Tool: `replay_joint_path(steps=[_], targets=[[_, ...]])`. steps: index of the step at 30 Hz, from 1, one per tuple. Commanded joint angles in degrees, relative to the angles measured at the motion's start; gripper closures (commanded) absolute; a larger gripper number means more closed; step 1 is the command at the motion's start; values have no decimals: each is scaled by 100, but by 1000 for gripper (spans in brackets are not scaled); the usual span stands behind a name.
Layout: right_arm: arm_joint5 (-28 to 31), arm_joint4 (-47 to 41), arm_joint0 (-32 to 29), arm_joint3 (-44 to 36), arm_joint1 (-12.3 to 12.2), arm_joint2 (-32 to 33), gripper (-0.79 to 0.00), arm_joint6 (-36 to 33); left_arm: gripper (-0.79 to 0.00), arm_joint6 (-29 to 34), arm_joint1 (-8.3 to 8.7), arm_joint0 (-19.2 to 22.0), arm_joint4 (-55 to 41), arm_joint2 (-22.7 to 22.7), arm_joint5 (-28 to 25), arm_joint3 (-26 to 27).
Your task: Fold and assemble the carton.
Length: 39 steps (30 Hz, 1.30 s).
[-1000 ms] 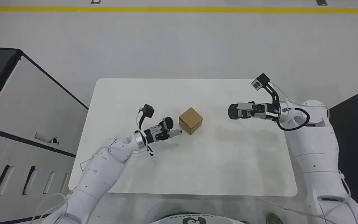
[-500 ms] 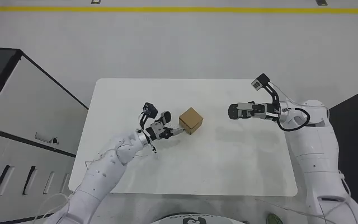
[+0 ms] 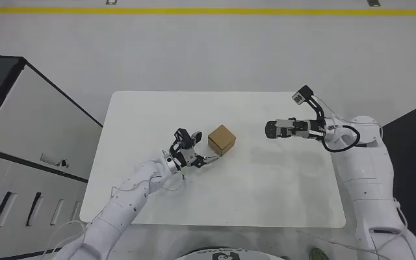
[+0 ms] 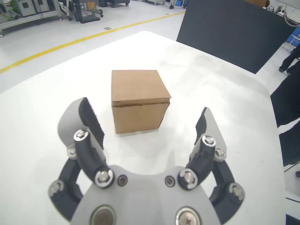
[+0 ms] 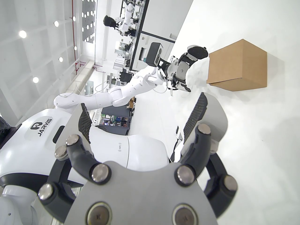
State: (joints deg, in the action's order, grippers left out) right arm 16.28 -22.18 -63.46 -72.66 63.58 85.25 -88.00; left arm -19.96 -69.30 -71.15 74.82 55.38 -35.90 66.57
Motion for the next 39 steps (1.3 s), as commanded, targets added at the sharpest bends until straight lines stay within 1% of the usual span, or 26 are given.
replay_joint_path(steps=[1,2,4,7,12,21,30,33,39], targets=[[0,0,0,0,0,0,-785,0,-785,0,0,0,0,0,0,0],[0,0,0,0,0,0,-785,0,-785,61,4,9,117,1,130,-11],[0,0,0,0,0,0,-785,0,-785,141,-11,-48,424,-69,621,93],[0,0,0,0,0,0,-785,0,-785,71,-48,-94,500,-183,825,129],[0,0,0,0,0,0,-785,0,-785,-40,-160,-50,515,-356,1474,-4],[0,0,0,0,0,0,-785,0,-785,13,-336,197,359,-657,1572,-354],[0,0,0,0,0,0,-785,0,-785,32,-342,196,361,-668,1589,-361],[0,0,0,0,0,0,-785,0,-785,-9,-383,124,264,-702,1774,-307],[0,0,0,0,0,0,-785,0,-785,-254,-486,209,179,-806,1971,-512]])
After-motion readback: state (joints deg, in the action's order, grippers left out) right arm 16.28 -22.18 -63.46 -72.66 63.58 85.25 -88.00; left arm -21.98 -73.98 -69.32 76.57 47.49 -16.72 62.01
